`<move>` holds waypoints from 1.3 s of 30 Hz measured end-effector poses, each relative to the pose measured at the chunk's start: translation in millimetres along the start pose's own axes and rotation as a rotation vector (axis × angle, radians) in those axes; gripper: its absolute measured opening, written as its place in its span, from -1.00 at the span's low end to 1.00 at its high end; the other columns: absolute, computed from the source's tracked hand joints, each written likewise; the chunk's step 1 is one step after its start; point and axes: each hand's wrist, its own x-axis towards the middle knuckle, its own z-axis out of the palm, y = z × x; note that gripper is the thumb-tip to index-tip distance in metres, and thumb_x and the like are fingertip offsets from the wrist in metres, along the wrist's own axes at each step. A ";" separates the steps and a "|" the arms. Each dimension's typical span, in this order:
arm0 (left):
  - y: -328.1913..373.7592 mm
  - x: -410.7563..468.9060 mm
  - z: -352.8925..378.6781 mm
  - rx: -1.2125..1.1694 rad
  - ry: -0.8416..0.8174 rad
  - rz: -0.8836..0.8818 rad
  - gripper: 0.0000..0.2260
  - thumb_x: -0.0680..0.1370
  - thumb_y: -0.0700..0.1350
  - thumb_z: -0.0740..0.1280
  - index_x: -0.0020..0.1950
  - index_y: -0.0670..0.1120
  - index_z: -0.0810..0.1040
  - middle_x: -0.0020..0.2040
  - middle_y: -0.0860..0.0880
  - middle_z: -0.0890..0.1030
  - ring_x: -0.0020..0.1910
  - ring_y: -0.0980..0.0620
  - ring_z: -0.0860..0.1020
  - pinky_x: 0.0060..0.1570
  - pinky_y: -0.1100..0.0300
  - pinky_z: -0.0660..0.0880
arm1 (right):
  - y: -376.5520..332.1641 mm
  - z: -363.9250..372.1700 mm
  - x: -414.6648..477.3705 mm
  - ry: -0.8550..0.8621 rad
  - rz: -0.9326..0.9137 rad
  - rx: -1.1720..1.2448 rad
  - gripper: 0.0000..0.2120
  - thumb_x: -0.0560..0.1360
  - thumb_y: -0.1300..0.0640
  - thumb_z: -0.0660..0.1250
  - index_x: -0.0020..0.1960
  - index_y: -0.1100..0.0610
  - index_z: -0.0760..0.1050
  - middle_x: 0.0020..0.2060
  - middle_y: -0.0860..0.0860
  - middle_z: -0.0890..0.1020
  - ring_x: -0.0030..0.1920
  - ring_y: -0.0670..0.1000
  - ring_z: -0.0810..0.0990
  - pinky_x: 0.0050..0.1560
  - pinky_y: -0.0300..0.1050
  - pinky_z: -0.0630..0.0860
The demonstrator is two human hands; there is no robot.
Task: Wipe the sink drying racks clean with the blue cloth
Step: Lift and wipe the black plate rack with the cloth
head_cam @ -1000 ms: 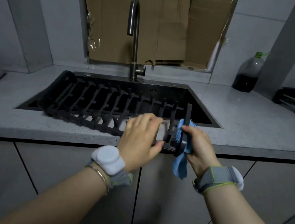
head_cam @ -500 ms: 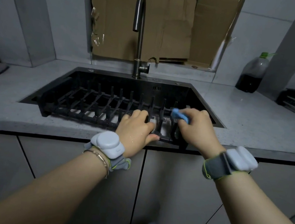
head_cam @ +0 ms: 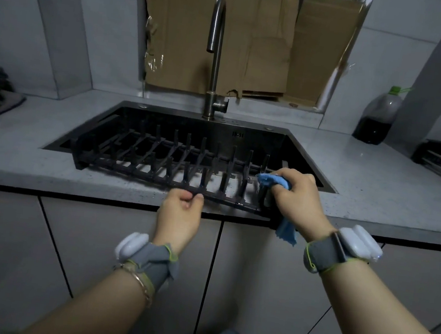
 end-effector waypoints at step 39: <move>18.5 -13.9 25.4 -0.744 -0.251 -0.627 -0.89 0.57 -0.19 0.29 -0.14 -0.18 0.45 -0.14 -0.19 0.55 -0.23 -0.03 0.57 -0.23 0.21 0.52 | 31.4 54.1 -58.8 0.363 -0.233 -0.064 -0.68 0.30 0.35 0.18 -0.02 0.35 0.59 -0.10 0.26 0.57 -0.04 0.18 0.51 0.02 -0.21 0.34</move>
